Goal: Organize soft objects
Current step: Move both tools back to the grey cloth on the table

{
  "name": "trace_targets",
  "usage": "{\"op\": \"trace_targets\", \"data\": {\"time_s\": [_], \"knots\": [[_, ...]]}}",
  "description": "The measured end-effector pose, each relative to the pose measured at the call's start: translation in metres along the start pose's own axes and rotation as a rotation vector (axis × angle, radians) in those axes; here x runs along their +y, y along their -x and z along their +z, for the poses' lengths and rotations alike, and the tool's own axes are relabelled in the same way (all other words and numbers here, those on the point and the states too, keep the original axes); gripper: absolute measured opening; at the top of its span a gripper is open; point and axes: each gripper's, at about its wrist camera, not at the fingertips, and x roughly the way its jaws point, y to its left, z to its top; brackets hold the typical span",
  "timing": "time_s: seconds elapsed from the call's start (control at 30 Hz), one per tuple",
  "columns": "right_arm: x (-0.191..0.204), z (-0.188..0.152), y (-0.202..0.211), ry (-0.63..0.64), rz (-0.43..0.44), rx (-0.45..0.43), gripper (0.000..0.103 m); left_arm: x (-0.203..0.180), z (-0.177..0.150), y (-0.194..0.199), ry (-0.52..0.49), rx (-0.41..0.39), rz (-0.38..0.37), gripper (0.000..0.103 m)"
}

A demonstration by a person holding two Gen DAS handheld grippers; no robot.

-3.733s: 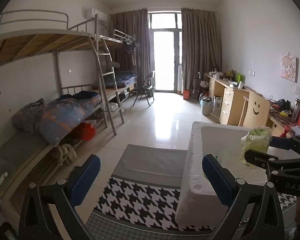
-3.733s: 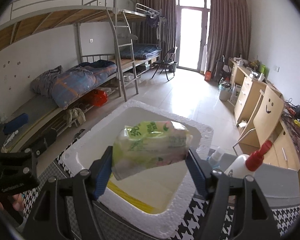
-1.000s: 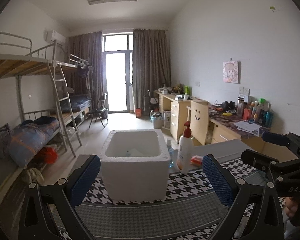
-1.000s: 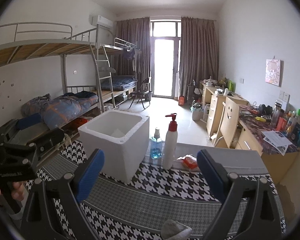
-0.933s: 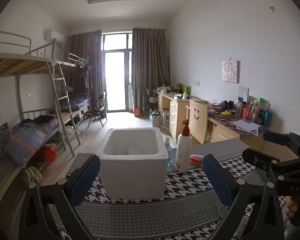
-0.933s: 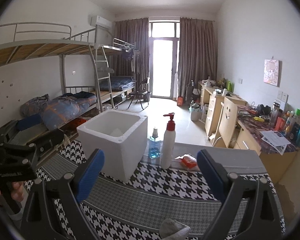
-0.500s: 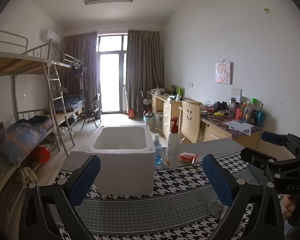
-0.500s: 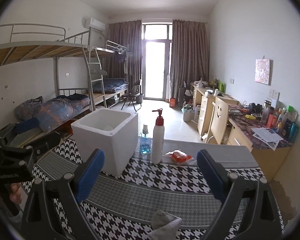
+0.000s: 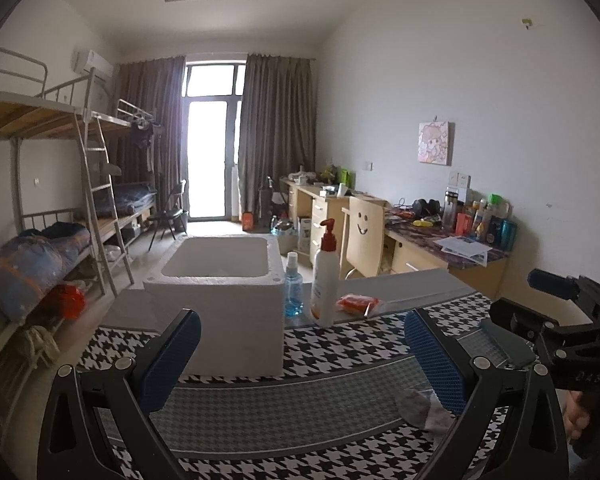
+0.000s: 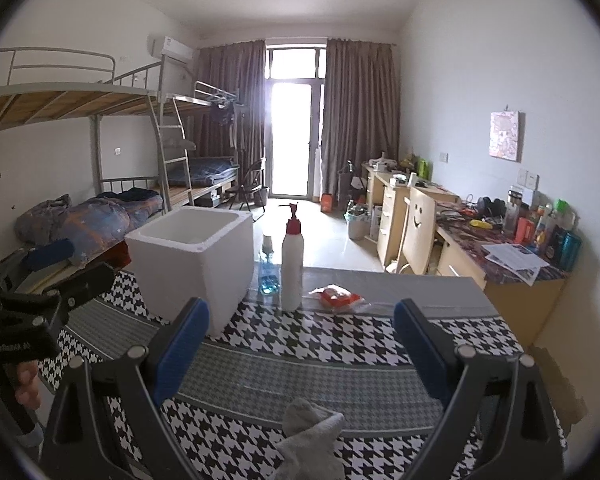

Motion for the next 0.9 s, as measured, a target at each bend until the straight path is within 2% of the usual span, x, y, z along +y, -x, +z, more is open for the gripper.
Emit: {"op": "trace_targets", "data": {"time_s": [0.53,0.67,0.8,0.9], "knots": [[-0.019,-0.031,0.002,-0.056,-0.046,0.029,0.096,-0.020,-0.024,-0.006,-0.026,0.039,-0.065,0.102],[-0.024,-0.039,0.003,-0.090,-0.007,0.051,0.096,-0.020,-0.032,-0.011,-0.013,0.063,-0.082,0.102],[-0.024,-0.048,0.000,-0.085,-0.042,0.067,0.096,-0.022,-0.039,-0.015,-0.009,0.066,-0.070,0.102],[-0.025,-0.056,-0.004,-0.096,-0.045,0.082,0.096,-0.022,-0.044,-0.019,-0.003,0.091,-0.089,0.102]]}}
